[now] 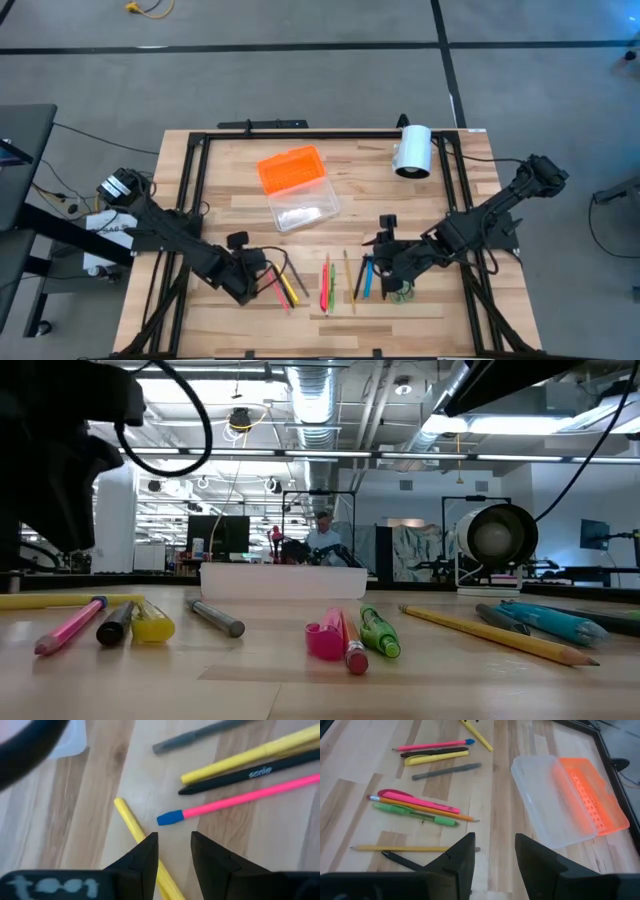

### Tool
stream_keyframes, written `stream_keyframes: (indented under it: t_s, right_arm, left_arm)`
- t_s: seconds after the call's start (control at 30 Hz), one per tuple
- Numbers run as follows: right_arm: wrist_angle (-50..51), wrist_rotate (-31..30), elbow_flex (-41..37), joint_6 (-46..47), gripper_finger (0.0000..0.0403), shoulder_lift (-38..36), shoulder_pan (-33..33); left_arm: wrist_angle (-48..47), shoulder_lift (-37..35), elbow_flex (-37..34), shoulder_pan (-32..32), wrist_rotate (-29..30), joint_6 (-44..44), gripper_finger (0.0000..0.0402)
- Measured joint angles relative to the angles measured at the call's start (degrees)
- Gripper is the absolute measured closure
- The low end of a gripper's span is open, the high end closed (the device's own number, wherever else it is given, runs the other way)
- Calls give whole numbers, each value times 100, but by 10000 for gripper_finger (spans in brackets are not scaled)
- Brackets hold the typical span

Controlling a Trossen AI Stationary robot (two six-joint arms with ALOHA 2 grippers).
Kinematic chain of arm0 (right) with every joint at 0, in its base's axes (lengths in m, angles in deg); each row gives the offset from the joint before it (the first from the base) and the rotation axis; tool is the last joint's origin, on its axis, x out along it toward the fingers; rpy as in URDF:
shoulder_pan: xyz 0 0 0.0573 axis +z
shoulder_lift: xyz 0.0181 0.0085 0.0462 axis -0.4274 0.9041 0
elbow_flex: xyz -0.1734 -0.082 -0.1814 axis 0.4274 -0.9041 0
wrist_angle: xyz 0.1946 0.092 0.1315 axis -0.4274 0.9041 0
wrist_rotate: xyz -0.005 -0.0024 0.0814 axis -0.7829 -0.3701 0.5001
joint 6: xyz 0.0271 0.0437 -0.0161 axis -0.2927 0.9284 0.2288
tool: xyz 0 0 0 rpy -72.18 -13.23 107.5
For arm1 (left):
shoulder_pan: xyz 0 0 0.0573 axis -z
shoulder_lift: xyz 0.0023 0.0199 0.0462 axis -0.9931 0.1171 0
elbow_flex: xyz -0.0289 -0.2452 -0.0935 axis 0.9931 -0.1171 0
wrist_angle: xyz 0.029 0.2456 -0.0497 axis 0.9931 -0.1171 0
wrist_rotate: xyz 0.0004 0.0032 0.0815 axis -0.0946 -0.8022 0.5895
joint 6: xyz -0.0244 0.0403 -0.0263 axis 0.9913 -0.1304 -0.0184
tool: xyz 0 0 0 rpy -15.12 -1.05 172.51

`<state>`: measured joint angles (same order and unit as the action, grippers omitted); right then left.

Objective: Pick & place school supplies into a supply box
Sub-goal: Put the left yellow pen into the supply box

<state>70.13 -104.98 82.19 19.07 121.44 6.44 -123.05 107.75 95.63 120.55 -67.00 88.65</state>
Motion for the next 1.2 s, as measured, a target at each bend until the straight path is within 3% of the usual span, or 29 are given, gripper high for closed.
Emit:
stream_keyframes:
  t_s: [0.3,0.53,0.67,0.8,0.87,0.93,1.07,1.2]
  right_arm:
    - [3,16,0,-44,269,0,0]
    - [43,18,0,-155,269,0,0]
    - [-5,21,0,-204,269,0,0]
    - [-129,22,0,-308,269,0,-44]
    - [-171,24,0,-343,269,0,-56]
    - [-164,24,0,-350,269,0,-78]
    - [-91,30,0,-414,269,0,-76]
    - [0,35,0,-547,269,0,-76]
  left_arm:
    - [-40,17,-230,-111,-82,472,292]
    - [99,3,-230,314,-450,-156,292]
    - [976,-7,-53,527,-489,-375,292]
    - [2742,-5,109,602,171,-1263,292]
    - [3202,9,279,460,383,-1188,292]
    - [2620,69,497,241,294,-384,292]
    - [277,460,878,94,-746,1966,292]
    - [-897,753,1005,394,-1249,2811,292]
